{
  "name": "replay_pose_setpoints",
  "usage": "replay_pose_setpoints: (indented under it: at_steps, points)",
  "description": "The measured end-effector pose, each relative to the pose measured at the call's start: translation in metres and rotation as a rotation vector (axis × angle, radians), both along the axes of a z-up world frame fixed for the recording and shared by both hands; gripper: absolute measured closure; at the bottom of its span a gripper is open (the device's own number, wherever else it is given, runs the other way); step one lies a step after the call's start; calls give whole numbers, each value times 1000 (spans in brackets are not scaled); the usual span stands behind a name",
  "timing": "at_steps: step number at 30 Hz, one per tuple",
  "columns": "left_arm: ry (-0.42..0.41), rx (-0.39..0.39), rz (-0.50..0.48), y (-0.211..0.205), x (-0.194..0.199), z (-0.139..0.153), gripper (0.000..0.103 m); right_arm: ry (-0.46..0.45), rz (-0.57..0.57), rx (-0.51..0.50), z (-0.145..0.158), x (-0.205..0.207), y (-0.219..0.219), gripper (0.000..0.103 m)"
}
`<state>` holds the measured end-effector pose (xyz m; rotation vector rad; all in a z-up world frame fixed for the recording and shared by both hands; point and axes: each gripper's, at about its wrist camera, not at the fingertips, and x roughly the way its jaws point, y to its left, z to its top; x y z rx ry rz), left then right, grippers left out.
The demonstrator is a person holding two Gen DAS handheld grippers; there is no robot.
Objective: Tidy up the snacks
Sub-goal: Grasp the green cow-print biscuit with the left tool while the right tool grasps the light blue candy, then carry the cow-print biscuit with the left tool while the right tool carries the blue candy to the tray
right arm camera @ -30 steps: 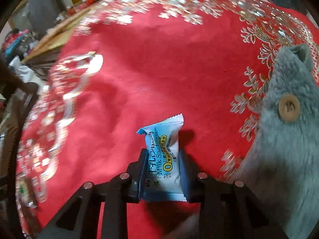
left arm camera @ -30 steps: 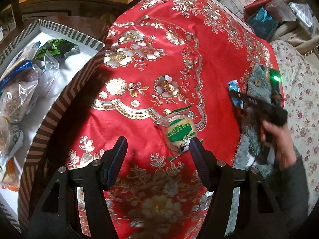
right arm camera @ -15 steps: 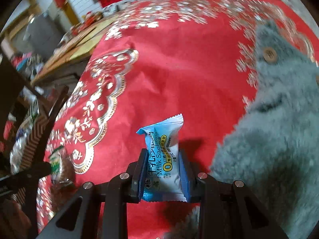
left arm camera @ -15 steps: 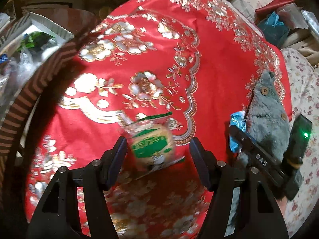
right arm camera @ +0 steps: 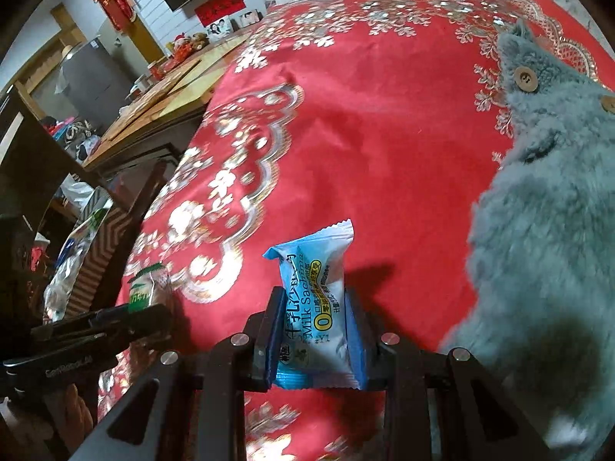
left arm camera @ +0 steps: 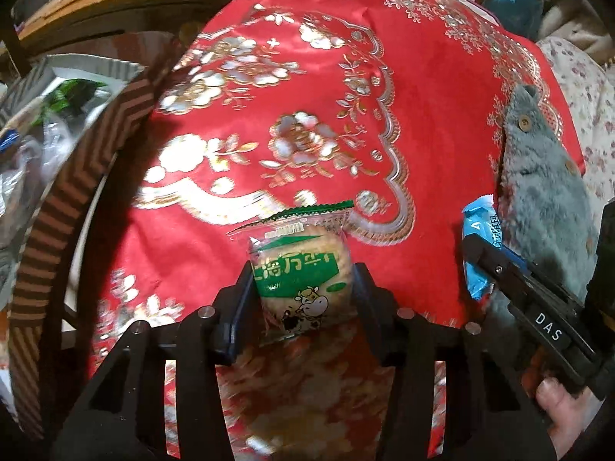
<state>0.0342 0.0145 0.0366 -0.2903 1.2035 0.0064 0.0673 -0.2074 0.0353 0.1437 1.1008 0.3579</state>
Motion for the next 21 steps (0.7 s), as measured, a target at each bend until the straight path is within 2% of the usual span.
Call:
replay_pose_setpoints:
  at_steps: [10, 21]
  points:
    - [-75, 81, -13, 14, -46, 23, 55, 18, 43, -21, -3, -39, 32, 75]
    - [-131, 108, 7, 33, -76, 41, 55, 16, 74, -31, 2, -66, 56, 75]
